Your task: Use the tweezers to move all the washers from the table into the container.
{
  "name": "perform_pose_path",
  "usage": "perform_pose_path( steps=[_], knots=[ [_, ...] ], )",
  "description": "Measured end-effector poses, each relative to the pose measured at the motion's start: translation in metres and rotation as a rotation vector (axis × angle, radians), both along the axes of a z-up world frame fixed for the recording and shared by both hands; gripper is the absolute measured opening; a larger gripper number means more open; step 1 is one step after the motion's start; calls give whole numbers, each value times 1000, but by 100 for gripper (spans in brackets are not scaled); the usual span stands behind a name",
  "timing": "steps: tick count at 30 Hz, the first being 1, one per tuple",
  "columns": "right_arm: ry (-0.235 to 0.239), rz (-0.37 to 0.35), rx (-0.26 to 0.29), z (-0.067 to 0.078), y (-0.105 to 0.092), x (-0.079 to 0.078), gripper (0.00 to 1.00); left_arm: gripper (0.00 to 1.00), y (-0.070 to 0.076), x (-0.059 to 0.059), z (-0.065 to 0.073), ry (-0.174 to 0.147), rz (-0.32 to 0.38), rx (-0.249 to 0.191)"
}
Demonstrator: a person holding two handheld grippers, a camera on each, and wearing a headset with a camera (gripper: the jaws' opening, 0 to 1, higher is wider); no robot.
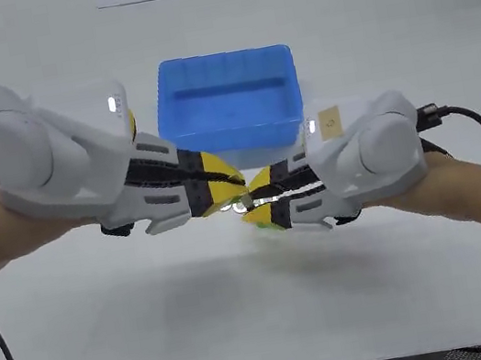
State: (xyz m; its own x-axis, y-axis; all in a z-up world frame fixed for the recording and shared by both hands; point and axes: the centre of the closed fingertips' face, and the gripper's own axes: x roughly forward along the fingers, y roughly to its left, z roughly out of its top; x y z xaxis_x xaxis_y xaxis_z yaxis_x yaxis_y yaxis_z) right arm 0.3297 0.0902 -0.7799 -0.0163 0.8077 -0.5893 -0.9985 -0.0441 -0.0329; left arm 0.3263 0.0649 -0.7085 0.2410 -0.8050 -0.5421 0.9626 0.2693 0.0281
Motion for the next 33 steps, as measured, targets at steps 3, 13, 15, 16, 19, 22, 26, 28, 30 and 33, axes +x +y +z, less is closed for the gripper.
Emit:
perform_pose_path(
  steps=[3,13,15,16,19,22,26,28,30,33],
  knots=[
    [-16,15,-10,-1,0,0,12,5,1,1,0,-3,0,5],
    [-41,18,-11,-1,0,0,10,6,0,1,-1,-7,7,19],
    [-40,6,-5,-1,-1,1,10,6,0,2,-1,-4,17,13],
    [-39,-2,-2,0,-1,1,10,6,0,2,-1,-12,18,14],
    [-38,-2,3,0,-1,-1,10,6,-1,2,0,-21,19,20],
    [-34,-6,5,0,-2,-2,10,9,-3,0,1,-23,22,11],
    [-30,-22,15,3,-3,-1,10,17,-3,-3,4,-39,34,-9],
    [-29,-27,20,6,-3,-1,10,20,-2,-2,5,-48,43,-11],
    [-32,-28,23,9,-3,-3,10,20,-1,-2,8,-61,52,-16],
    [-37,-28,27,14,-2,-5,10,26,3,1,14,-85,93,-28]
  ],
)
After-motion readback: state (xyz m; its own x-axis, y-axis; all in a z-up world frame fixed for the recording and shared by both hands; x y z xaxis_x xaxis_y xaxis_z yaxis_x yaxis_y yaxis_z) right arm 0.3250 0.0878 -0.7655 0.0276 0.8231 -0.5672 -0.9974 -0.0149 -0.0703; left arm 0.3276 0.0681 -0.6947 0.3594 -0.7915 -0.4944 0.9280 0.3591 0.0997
